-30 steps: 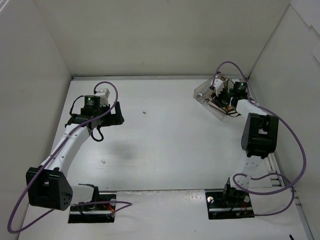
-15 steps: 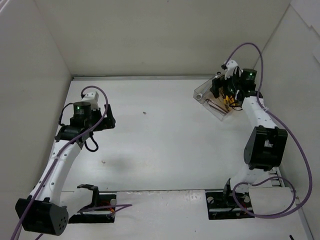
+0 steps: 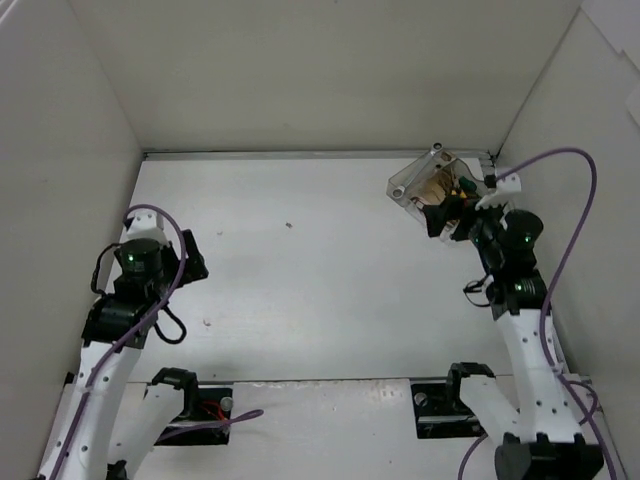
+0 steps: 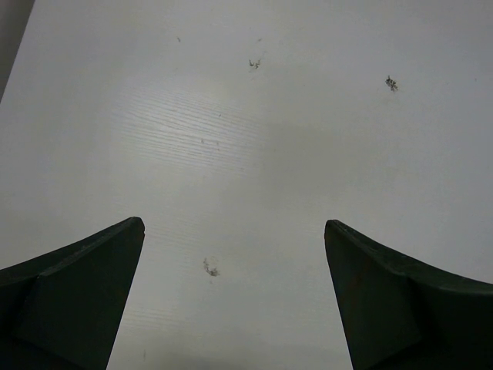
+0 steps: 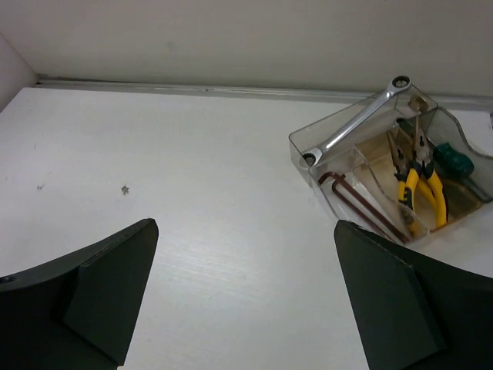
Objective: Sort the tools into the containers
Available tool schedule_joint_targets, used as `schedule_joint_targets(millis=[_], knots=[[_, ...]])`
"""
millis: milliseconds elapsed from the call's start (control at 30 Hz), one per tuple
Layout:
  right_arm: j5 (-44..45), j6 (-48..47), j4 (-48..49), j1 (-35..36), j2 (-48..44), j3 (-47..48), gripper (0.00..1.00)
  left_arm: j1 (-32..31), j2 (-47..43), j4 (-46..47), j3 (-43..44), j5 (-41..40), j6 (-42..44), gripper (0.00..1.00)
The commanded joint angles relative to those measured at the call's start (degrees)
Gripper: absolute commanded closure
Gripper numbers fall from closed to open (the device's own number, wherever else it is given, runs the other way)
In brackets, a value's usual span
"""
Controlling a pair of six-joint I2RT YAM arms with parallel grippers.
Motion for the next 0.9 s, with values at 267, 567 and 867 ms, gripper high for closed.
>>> schedule_joint_targets(millis=[267, 567, 867], knots=[[9.0, 4.7, -6.6, 0.7, -22.8, -10.7, 0.02, -0.9, -8.1, 2.3, -6.3, 1.8, -0.1, 0.0], [15.6, 5.8, -9.3, 6.3, -26.2, -12.5, 0.02, -0.9, -12.6, 5.9, -8.4, 0.4, 0.7, 0.0], [18.7, 5.7, -10.9, 11.6, -27.7, -13.5, 0.02, -0.9, -12.7, 6.8, -9.1, -0.2, 0.8, 0.0]])
